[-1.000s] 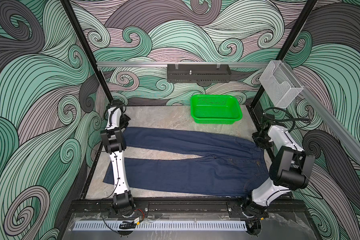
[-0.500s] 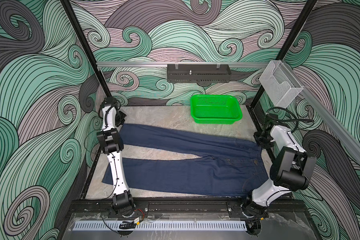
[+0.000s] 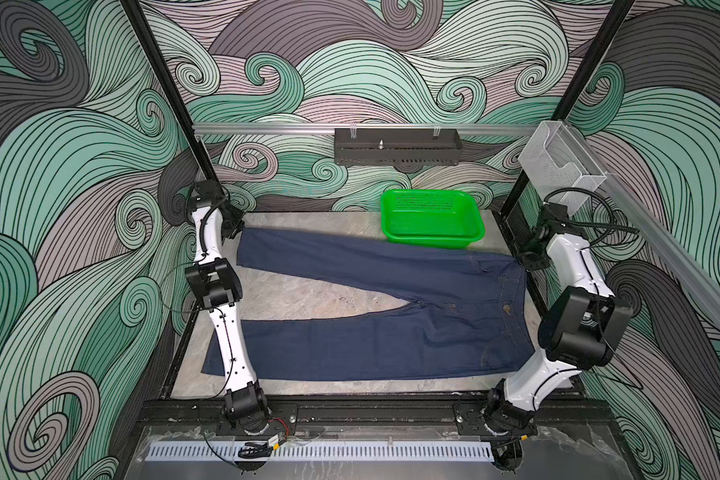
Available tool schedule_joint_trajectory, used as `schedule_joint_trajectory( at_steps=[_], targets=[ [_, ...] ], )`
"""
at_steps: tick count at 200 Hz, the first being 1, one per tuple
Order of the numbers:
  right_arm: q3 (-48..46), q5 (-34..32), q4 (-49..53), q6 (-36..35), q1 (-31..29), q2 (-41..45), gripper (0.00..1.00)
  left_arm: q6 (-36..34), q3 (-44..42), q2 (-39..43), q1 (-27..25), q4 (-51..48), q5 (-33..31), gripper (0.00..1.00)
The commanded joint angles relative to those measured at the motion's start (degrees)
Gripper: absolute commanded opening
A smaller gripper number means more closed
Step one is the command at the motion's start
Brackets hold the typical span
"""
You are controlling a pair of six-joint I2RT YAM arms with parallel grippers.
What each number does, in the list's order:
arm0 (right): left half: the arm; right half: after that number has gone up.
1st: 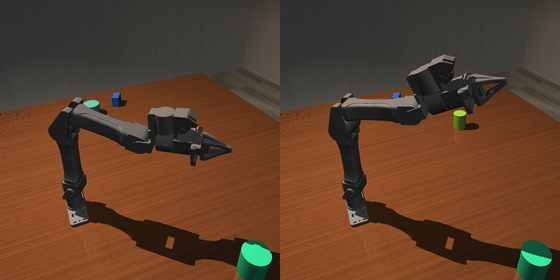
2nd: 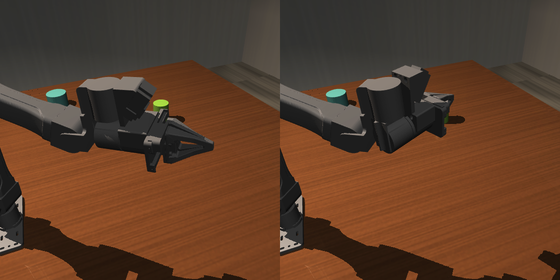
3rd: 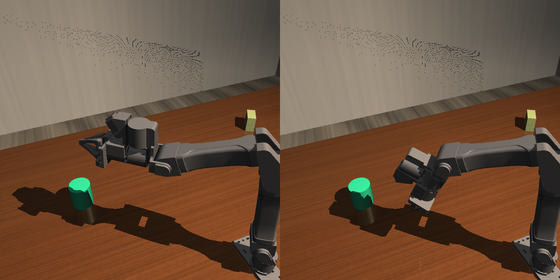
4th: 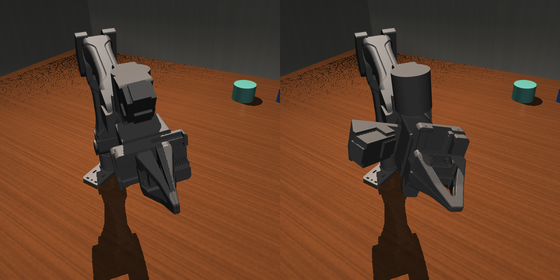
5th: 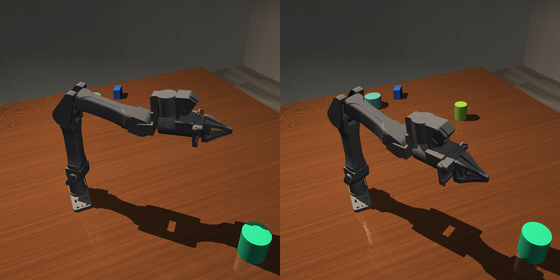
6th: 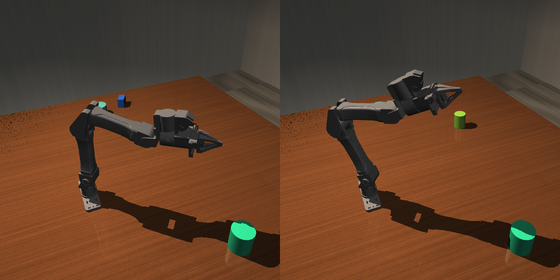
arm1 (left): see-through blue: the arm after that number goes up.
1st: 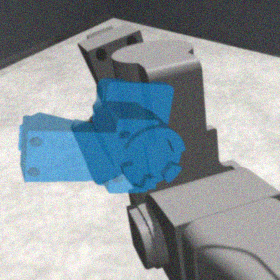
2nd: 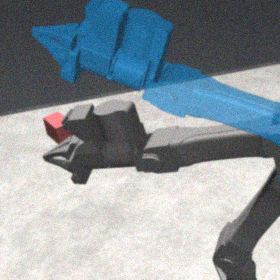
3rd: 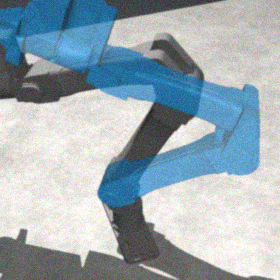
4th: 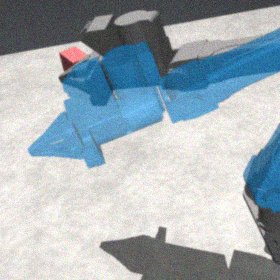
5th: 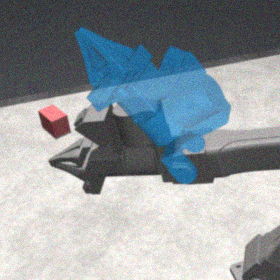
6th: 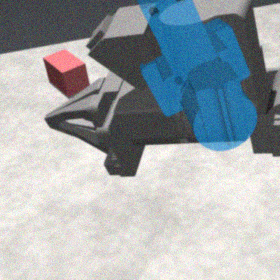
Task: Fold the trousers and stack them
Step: 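Pull the jeans farther from the robot with both grippers, straightening them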
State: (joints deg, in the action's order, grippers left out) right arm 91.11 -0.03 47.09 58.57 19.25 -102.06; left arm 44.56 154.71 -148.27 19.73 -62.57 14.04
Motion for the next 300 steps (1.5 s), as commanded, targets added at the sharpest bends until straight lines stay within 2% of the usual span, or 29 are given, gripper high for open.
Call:
schedule_joint_trajectory(
  at_steps=[1,51,119,185,235,300],
  targets=[
    [3.5,0.7,-0.7,0.5,0.4,-2.1,0.05,3.3,2.0,3.3,1.2,3.6,3.2,0.0],
    [4.0,1.5,-0.6,-0.3,0.5,-3.7,0.04,2.9,-1.6,6.2,1.9,4.2,5.9,0.0],
    [3.1,5.0,-0.7,-2.8,1.7,-6.0,0.03,1.0,-20.7,17.7,3.6,10.5,8.5,0.0],
    [1.1,7.7,-1.5,-4.8,4.0,-6.4,0.01,-0.3,-26.6,21.7,6.8,6.3,12.5,0.0],
    [-0.9,10.1,-3.1,-5.6,6.2,-6.4,0.0,-0.4,-38.4,27.9,8.7,10.8,13.1,0.0],
    [-2.9,12.9,-3.4,-6.2,7.1,-4.8,0.0,-0.4,-47.8,34.3,10.1,13.4,14.7,0.0]
  ],
)
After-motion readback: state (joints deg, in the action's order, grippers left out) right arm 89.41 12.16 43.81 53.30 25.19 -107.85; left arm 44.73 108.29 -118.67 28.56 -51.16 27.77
